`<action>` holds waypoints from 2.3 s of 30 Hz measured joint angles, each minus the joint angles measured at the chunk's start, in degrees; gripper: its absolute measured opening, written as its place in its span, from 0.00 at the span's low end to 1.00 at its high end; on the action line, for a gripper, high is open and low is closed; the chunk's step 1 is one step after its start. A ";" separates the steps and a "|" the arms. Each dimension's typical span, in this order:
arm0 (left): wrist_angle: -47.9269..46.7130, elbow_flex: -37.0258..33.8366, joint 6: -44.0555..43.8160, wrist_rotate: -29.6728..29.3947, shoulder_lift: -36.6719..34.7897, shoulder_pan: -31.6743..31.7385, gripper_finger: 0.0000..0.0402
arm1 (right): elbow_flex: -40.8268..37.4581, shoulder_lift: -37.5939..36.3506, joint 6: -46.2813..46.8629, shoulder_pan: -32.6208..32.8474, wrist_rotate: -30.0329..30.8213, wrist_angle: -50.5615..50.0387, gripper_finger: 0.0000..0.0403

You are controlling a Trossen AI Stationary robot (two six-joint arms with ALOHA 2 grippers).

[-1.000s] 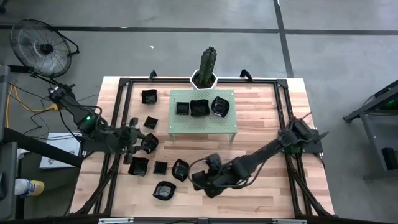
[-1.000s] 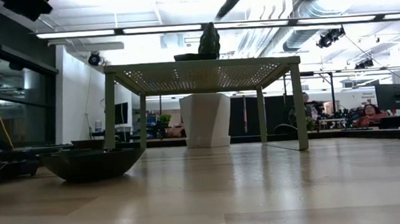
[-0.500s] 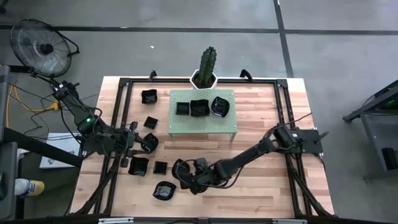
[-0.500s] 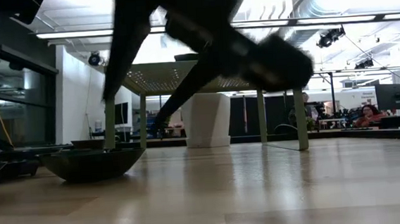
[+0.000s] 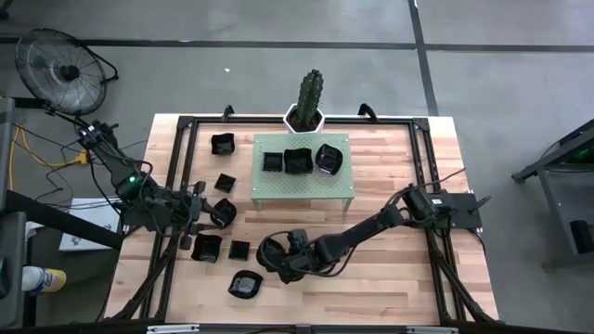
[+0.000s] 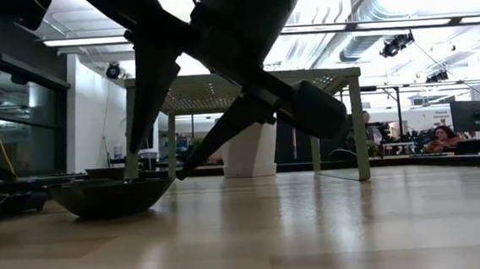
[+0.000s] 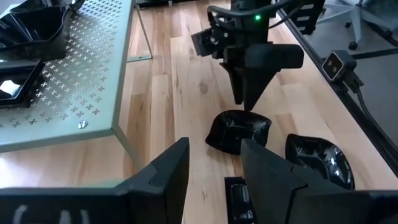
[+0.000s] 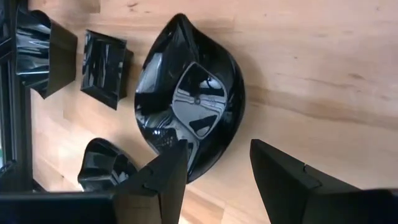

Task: Pick & Place Mini shaped plates
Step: Stack the leaf shaped plate on top of the leaf shaped plates on the shelf

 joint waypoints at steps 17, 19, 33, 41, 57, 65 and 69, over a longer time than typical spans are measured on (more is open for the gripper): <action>-0.73 -0.01 0.00 -0.02 0.00 0.00 0.36 | 0.00 0.40 -0.93 -1.22 -0.08 -1.06 0.42; -0.73 -0.01 0.00 -0.02 0.02 0.00 0.36 | 0.00 0.84 -0.80 -1.22 -0.55 -0.87 0.42; -0.74 0.01 0.00 0.02 -0.02 0.02 0.36 | 0.00 2.58 -0.20 -0.94 -0.48 0.73 0.42; -0.69 0.01 -0.02 0.24 -0.02 0.02 0.36 | 0.00 2.58 0.07 -0.54 -0.67 0.38 0.30; -0.67 0.01 -0.42 0.41 -0.02 0.02 0.36 | 0.00 2.56 -1.08 -0.43 -0.59 0.66 0.03; -0.62 0.01 -0.49 0.51 -0.02 0.01 0.36 | 0.00 1.82 -1.82 0.31 -0.54 1.66 0.01; -0.35 0.01 -0.66 0.57 -0.02 0.02 0.36 | 0.00 -0.05 -3.47 0.49 -0.53 1.11 0.00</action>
